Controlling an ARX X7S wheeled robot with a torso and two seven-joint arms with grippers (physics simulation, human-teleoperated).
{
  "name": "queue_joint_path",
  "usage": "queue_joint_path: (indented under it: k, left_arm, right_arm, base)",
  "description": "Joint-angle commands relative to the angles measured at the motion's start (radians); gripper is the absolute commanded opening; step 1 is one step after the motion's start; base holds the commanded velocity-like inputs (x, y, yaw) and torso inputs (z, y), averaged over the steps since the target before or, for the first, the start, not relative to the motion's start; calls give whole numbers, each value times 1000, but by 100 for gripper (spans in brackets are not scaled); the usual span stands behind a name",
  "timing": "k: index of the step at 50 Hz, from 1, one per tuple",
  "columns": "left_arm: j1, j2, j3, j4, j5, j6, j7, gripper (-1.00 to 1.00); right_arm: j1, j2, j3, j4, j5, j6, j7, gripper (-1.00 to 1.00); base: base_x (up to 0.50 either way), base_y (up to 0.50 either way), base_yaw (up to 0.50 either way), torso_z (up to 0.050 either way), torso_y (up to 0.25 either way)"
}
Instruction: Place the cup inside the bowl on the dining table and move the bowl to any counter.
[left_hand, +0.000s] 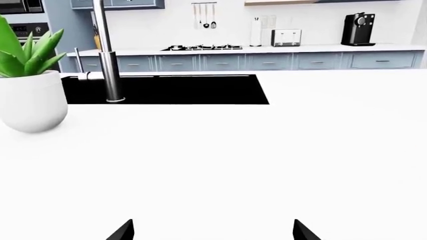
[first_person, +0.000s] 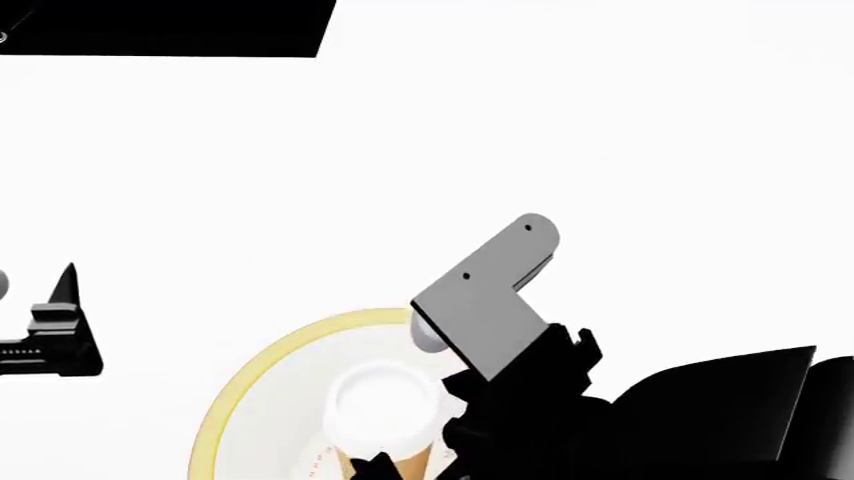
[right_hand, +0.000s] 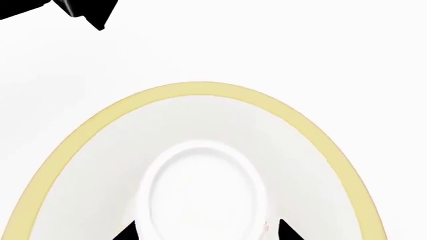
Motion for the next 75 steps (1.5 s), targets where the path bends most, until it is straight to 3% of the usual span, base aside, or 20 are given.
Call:
queue_joint_path:
  k: [1, 24, 35, 36, 45, 52, 57, 64, 75]
  left_arm:
    - [-6, -5, 0, 5, -5, -6, 0, 100]
    - [-11, -9, 11, 5, -2, -8, 1, 100]
    - [-11, -11, 7, 4, -7, -3, 4, 100]
    - [-10, -10, 8, 3, -6, -2, 3, 100]
    - [-11, -4, 13, 2, -3, -2, -4, 100]
    - [-15, -5, 14, 3, -5, -6, -6, 100]
    - [-13, -4, 10, 2, -11, -4, -5, 100]
    - [-7, 2, 16, -8, -5, 3, -7, 100]
    - [-22, 14, 29, -14, -2, -9, -18, 100]
  right_arm:
    - [56, 22, 26, -30, 15, 22, 14, 100]
    - [157, 58, 92, -70, 79, 43, 32, 100]
    - [216, 125, 138, -33, 139, 43, 88, 100]
    - [202, 145, 153, 6, 239, 2, 152, 100]
    - [85, 253, 153, 88, 289, -118, 177, 100]
    - [0, 288, 124, 115, 282, -145, 98, 100]
    - [-16, 289, 93, 79, 200, -103, 53, 100]
    - [-104, 286, 68, 105, 233, -159, 31, 100]
    - [-114, 255, 54, 174, 229, -141, 2, 100]
  base:
    - [0, 0, 0, 0, 0]
    - [0, 0, 0, 0, 0]
    - [0, 0, 0, 0, 0]
    - [0, 0, 0, 0, 0]
    - [0, 0, 0, 0, 0]
    - [0, 0, 0, 0, 0]
    - [0, 0, 0, 0, 0]
    - [0, 0, 0, 0, 0]
    - [0, 0, 0, 0, 0]
